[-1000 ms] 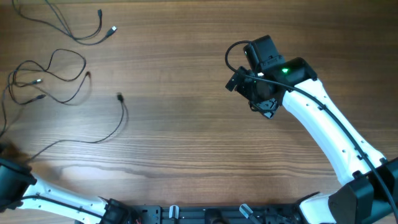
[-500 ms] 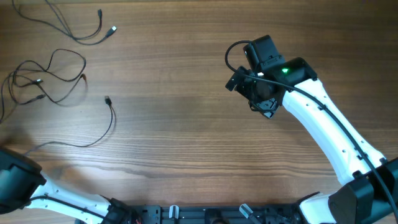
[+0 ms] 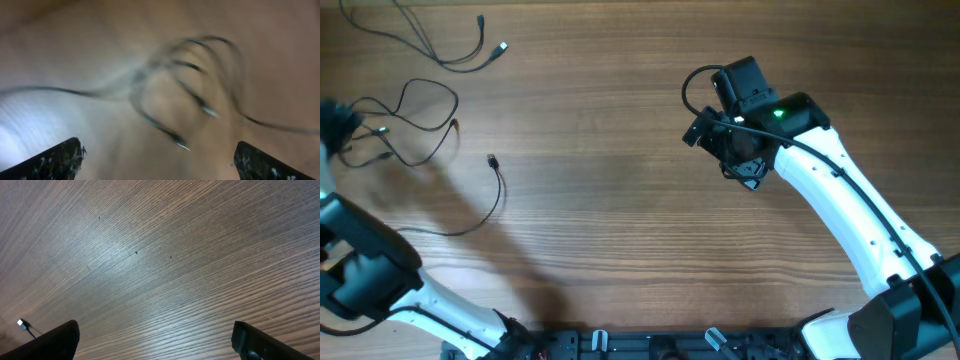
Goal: Untangle cables
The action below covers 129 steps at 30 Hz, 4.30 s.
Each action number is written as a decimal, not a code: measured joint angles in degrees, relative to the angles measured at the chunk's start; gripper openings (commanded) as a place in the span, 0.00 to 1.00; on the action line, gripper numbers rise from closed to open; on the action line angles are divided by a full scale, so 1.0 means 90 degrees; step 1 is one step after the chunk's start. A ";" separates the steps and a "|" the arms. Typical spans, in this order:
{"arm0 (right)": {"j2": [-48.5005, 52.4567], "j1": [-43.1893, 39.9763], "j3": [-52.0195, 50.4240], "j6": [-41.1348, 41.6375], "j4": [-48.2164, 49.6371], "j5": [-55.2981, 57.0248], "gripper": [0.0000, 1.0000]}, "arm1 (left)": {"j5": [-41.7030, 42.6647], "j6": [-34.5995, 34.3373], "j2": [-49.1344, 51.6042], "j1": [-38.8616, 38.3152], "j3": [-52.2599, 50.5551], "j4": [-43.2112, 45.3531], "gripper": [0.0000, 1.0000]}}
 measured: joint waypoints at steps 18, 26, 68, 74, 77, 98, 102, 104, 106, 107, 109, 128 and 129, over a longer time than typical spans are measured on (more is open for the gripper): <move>0.0000 0.0000 0.0000 -0.0044 -0.0270 -0.0046 1.00 | 0.0216 -0.3585 -0.0032 -0.1273 -0.1564 -0.0627 1.00; 0.0000 0.0000 0.0000 -0.0044 -0.0175 -0.0049 1.00 | 0.0165 -0.4216 -0.0032 -0.1190 -0.1676 0.0168 1.00; 0.0002 0.0000 0.0000 -0.0046 -0.0168 -0.0216 1.00 | 0.0022 -0.6280 -0.1379 -0.1188 -0.1678 -0.4561 0.04; 0.0002 0.0000 0.0000 -0.0046 -0.0221 -0.0216 1.00 | 0.0012 -0.6645 -0.1379 -0.1190 -0.1678 -0.4998 0.16; 0.0002 0.0000 0.0000 -0.0046 -0.0226 -0.0216 1.00 | -0.0029 -0.6717 -0.1377 -0.1188 -0.1678 -0.5088 0.16; 0.0002 0.0000 0.0000 -0.0075 -0.0279 -0.0267 1.00 | -0.0233 -0.6632 -0.1377 -0.1214 -0.1678 -0.3441 0.71; 0.0002 0.0000 0.0000 -0.0374 -0.0270 -0.0459 1.00 | 0.0566 -0.5382 -0.1377 -0.1234 -0.1678 -0.3313 0.67; 0.0002 0.0000 0.0000 -0.0619 -0.0270 -0.0568 1.00 | 0.1047 -0.4709 -0.1387 -0.1256 -0.1678 -0.3145 0.63; 0.0002 0.0000 0.0000 -0.0928 -0.0274 -0.0707 1.00 | 0.1486 -0.4099 -0.1481 -0.1336 -0.1681 -0.3106 0.59; 0.0002 0.0000 0.0000 -0.1090 -0.0284 -0.0782 1.00 | 0.1688 -0.3823 -0.1588 -0.1409 -0.1681 -0.3109 0.55; 0.0002 0.0000 0.0000 -0.1404 -0.0291 -0.0984 1.00 | 0.2045 -0.3271 -0.1909 -0.1610 -0.1681 -0.3194 0.50; -0.3390 0.0000 0.0002 -0.1741 -0.1712 -0.0359 1.00 | 0.2212 -0.1746 -0.3912 -0.5926 -0.1681 -0.4150 1.00; -0.3643 0.0000 0.0005 -0.1729 -0.1792 -0.0270 1.00 | 0.2210 -0.1749 -0.3912 -0.6047 -0.1678 -0.4109 1.00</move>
